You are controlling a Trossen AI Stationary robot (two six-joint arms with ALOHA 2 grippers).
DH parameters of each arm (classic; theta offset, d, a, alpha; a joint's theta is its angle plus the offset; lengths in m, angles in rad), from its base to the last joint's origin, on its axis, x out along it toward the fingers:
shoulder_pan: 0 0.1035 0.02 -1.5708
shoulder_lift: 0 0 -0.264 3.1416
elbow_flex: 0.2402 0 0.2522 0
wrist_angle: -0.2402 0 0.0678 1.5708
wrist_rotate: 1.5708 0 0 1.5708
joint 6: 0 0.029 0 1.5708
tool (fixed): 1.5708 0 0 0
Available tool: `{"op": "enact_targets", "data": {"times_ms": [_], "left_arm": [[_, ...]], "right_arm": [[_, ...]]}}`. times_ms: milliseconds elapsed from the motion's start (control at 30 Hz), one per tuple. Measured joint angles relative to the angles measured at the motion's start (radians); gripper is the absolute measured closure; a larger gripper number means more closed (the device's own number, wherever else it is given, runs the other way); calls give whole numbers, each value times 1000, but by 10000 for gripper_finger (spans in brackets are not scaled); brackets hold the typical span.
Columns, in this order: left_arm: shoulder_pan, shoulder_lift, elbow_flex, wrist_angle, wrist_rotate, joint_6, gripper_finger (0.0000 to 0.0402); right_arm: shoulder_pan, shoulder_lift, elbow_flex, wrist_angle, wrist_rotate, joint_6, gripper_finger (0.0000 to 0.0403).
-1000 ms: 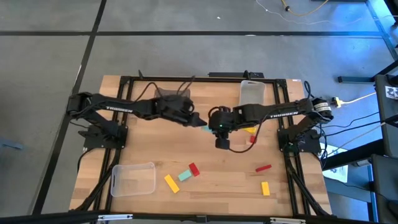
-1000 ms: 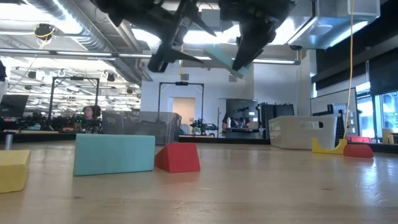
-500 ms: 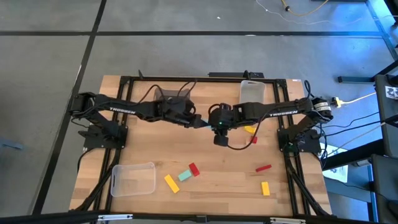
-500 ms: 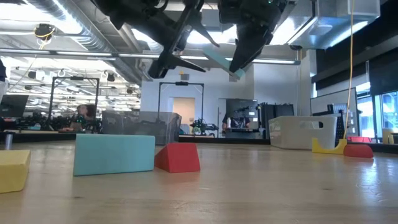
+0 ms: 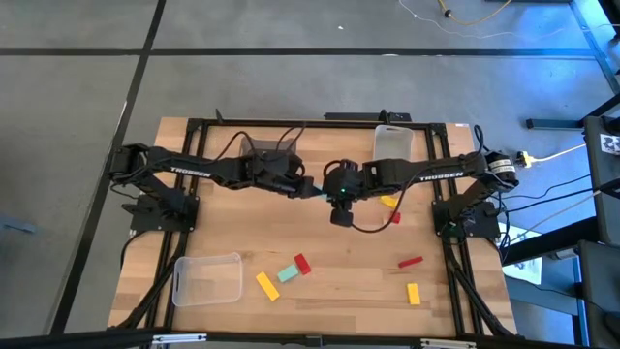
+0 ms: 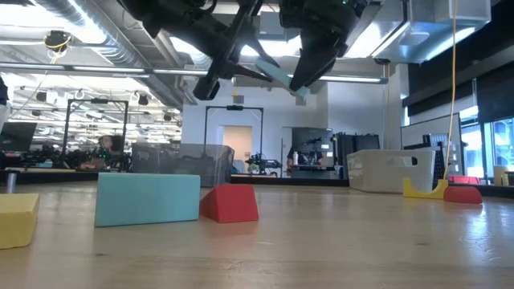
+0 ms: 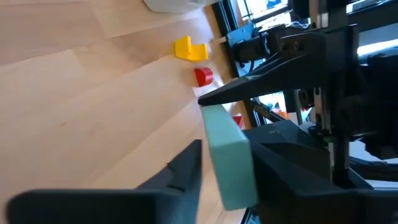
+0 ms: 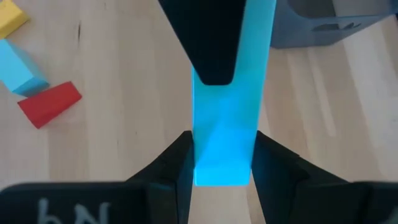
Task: Sort & place blocks by color
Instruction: Put the right light blue block into the black bin
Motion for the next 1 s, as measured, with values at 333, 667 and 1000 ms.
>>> {"op": "enact_targets", "data": {"times_ms": [333, 667, 1000], "left_arm": [[27, 0, 0, 8, 1, 54, 351], [129, -114, -1, -195, -30, 286, 353], [125, -357, -16, -241, -252, 670, 353]], "right_arm": [[-1, -3, 0, -3, 24, -19, 276], [0, -87, -12, -265, 38, 7, 74], [1, -489, -493, 36, -74, 295, 75]]}}
